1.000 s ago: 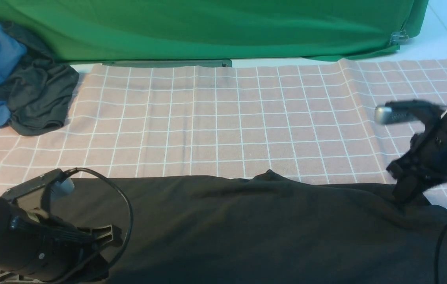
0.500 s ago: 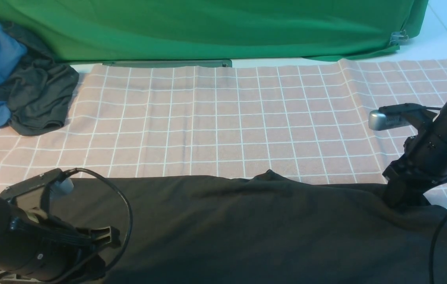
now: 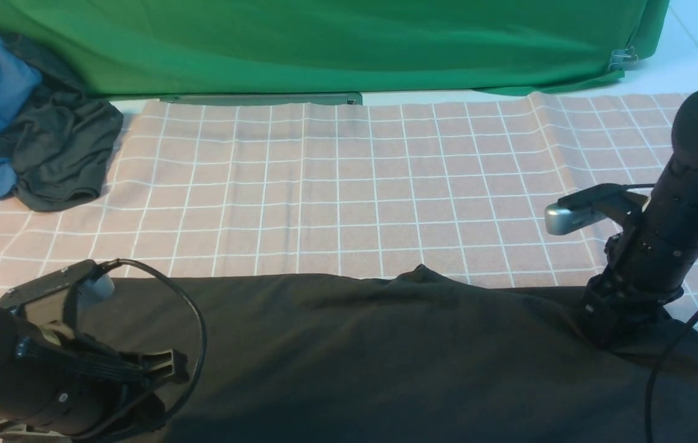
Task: Fold a long-sleeved shirt over a pink coffee tablecloth.
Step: 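Pull the folded dark garment lengthwise by its ends to straighten it flat on the table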
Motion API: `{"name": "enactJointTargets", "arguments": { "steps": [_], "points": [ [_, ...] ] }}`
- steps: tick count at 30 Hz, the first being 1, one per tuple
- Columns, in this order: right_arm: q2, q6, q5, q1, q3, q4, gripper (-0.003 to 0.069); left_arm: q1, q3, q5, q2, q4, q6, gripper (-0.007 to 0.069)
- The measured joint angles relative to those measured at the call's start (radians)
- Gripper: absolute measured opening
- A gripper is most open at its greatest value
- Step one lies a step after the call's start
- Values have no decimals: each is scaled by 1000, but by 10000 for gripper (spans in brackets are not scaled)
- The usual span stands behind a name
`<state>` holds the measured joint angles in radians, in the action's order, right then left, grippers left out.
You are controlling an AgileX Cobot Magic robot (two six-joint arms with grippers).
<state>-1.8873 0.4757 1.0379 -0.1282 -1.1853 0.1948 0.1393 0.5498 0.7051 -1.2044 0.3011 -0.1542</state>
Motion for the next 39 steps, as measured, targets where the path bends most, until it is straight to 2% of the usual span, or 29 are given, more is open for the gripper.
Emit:
{"name": "enactJointTargets", "arguments": {
  "steps": [1, 2, 3, 4, 5, 7, 24, 30, 34, 39],
  "points": [
    [0, 0, -1, -3, 0, -2, 311, 0, 0, -1, 0, -1, 0, 12],
    [0, 0, -4, -7, 0, -3, 236, 0, 0, -3, 0, -2, 1, 12],
    [0, 0, -5, -7, 0, -5, 224, 0, 0, -3, 0, -2, 1, 12],
    [0, 0, -8, -8, 0, -4, 171, 0, 0, -3, 0, -2, 1, 12],
    [0, 0, -12, -8, 0, -4, 94, 0, 0, -4, 0, -2, 1, 12],
    [0, 0, -16, -8, 0, -6, 47, 0, 0, -5, 0, -4, 1, 12],
    [143, -4, -54, -8, -5, -31, 38, 0, 0, -13, 0, -4, 15, 13],
    [143, -135, -123, -8, -5, -146, 38, 0, 0, -17, 0, -4, 16, 13],
    [143, -165, -195, -8, -5, -184, 38, 0, 0, -20, 0, -4, 16, 13],
    [128, -170, -207, -8, -5, -188, 38, 0, 0, -21, 0, -5, 16, 13]
  ]
}}
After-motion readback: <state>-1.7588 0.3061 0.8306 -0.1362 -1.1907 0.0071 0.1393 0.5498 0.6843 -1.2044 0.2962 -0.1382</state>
